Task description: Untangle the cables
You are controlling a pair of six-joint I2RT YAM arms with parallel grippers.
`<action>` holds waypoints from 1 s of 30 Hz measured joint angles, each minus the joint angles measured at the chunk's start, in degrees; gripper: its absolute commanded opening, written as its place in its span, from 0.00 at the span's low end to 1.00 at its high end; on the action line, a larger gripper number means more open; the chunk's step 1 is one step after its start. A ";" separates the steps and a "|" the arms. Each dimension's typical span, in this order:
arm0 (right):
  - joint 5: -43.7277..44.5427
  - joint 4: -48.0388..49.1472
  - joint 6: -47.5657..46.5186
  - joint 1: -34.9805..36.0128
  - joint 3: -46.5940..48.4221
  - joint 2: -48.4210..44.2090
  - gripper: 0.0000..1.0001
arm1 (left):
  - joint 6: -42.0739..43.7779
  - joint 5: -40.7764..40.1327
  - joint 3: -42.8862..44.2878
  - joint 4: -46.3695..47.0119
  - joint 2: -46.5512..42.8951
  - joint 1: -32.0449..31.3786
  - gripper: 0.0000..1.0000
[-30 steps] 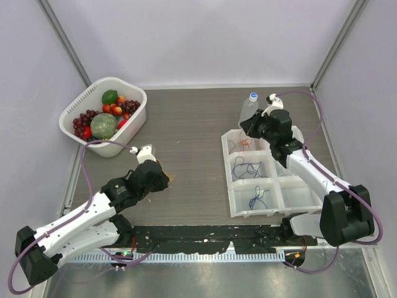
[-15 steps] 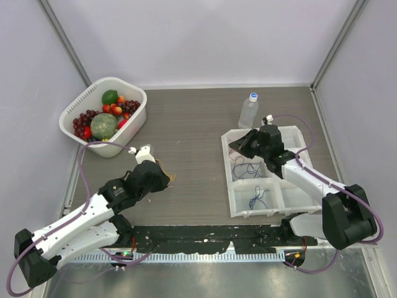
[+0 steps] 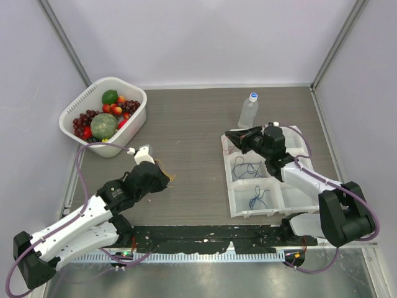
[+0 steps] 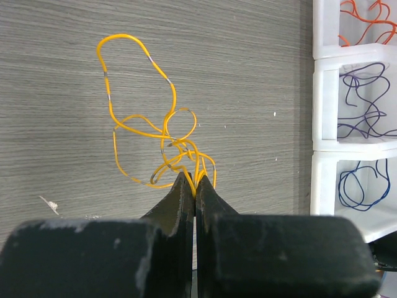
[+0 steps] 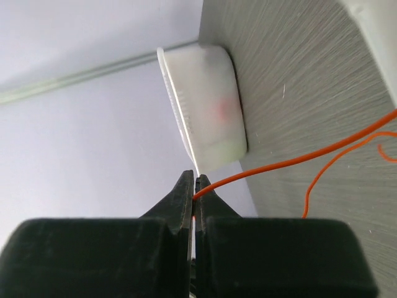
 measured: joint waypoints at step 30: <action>16.52 -38.27 -43.87 -3.78 22.43 14.40 0.41 | 1.75 0.50 0.20 0.85 5.27 0.00 0.00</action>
